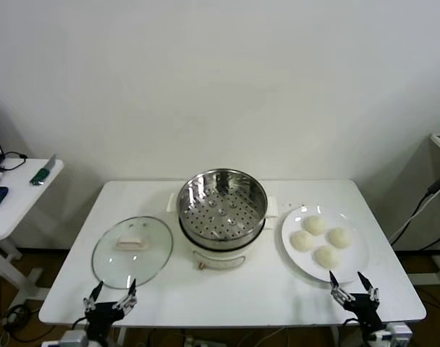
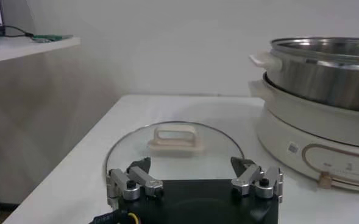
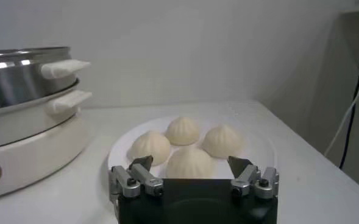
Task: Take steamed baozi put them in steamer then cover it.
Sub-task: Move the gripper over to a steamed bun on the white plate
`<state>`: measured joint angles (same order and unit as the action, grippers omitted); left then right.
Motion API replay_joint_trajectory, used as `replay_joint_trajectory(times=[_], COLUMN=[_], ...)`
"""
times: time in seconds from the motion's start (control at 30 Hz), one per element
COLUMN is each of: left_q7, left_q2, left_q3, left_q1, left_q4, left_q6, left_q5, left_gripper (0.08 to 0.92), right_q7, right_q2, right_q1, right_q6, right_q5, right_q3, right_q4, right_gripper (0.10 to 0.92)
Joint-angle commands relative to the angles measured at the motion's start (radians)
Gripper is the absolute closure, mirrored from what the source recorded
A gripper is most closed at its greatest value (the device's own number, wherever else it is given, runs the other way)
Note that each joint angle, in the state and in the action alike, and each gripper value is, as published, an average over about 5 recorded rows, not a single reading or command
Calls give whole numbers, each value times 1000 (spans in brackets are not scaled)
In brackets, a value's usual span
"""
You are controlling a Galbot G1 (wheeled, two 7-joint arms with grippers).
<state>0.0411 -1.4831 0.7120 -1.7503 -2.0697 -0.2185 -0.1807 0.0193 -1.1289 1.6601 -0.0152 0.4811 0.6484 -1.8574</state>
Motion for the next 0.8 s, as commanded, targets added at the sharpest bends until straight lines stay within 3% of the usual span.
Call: replay_joint_trajectory(times=[0.03, 0.17, 0.37, 0.8], left_q7=[0, 1, 2, 7], left_q2=[-2, -3, 1, 1], left_q3=[0, -3, -9, -26], left_q1=[2, 7, 12, 28], left_q4=[-4, -7, -11, -15], left_q6=[-2, -7, -10, -20], left_q5=[-3, -3, -3, 1], left_gripper=[177, 177, 177, 177], right_q7=[44, 91, 19, -368], right_q2=[55, 125, 284, 641], right_q1=[-97, -238, -485, -974], right_q6=[-93, -158, -299, -310], right_q5=[-71, -105, -111, -276], right_q3=[-9, -40, -121, -599], right_q4=[-18, -2, 66, 295], right_gripper=[203, 203, 203, 203])
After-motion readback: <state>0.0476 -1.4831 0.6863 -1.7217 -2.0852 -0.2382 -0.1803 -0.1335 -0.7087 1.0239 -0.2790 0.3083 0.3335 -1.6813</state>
